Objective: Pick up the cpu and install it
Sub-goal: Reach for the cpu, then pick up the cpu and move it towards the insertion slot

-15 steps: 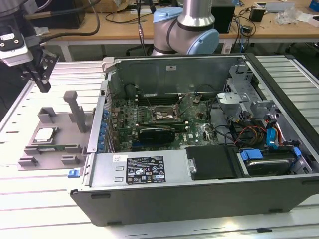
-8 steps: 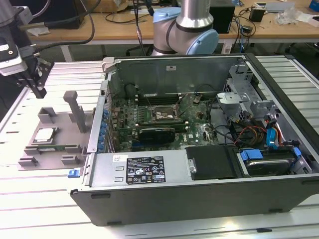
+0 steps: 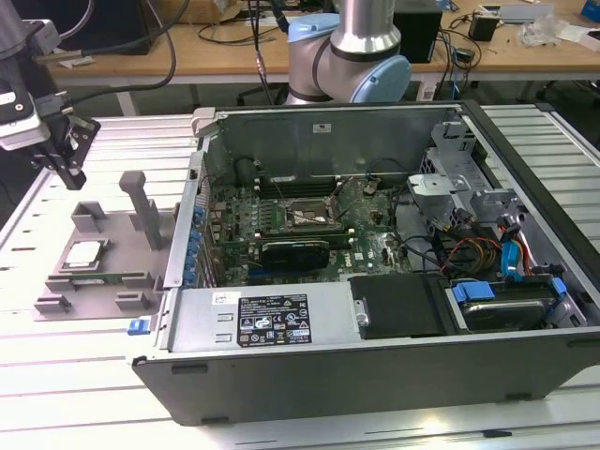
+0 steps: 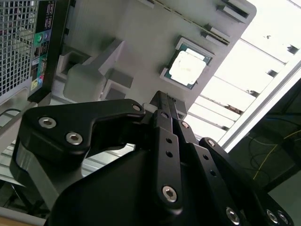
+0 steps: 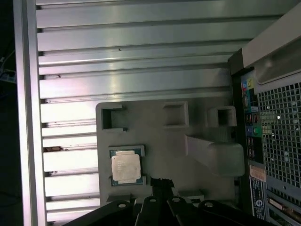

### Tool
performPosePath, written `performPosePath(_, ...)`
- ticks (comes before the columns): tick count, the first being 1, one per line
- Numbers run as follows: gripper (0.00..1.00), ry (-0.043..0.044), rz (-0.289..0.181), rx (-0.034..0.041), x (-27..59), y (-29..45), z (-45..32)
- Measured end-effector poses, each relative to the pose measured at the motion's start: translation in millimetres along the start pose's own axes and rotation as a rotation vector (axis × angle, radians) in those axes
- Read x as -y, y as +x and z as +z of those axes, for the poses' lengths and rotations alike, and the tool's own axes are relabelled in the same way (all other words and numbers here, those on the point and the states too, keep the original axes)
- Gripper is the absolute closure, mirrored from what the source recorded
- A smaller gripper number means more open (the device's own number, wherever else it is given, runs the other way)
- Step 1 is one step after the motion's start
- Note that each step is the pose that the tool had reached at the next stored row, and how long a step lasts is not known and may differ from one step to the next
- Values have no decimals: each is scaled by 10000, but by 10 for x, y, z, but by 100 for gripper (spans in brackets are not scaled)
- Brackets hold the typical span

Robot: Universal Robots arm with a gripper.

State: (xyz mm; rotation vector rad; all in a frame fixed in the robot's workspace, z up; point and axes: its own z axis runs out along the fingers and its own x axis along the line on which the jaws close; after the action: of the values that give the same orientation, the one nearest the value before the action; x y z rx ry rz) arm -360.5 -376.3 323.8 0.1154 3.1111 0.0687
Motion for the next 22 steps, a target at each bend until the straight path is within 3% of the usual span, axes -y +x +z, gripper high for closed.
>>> performPosePath(16, 89, -3, 0, 5, 1, 2, 14)
performPosePath(22, 89, -2, 0, 10, 12, 110, 98)
